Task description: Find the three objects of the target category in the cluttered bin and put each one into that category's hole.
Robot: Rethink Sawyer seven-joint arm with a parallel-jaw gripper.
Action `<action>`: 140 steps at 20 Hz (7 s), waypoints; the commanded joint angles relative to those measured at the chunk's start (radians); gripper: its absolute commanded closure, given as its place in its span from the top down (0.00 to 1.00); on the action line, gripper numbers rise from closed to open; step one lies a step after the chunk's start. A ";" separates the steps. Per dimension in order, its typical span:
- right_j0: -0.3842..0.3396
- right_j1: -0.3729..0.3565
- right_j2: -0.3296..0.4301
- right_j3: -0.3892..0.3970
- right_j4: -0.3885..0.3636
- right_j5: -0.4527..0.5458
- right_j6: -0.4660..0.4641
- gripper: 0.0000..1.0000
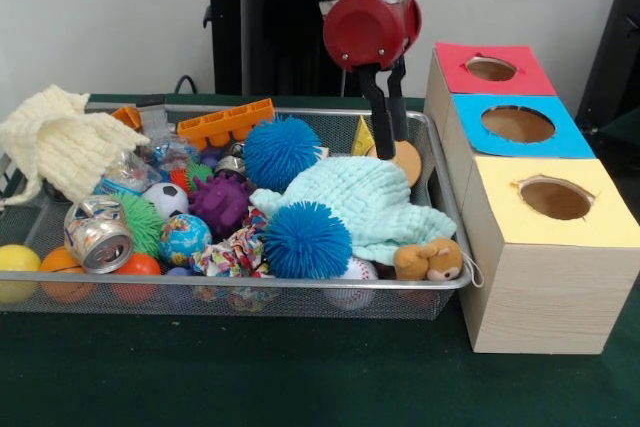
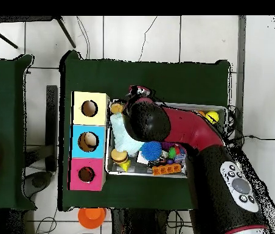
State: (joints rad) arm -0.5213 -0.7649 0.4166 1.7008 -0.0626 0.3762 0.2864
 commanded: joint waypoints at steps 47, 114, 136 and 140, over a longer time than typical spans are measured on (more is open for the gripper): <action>-0.054 0.258 0.092 -0.054 -0.134 -0.193 0.170 1.00; 0.105 0.356 -0.121 -0.162 -0.214 -0.084 0.184 0.00; -0.077 0.070 0.102 0.120 -0.150 -0.072 0.216 0.00; -0.100 0.038 0.141 0.173 -0.130 -0.068 0.230 0.00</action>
State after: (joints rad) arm -0.5978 -0.6495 0.4495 1.7497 -0.2357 0.2098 0.2864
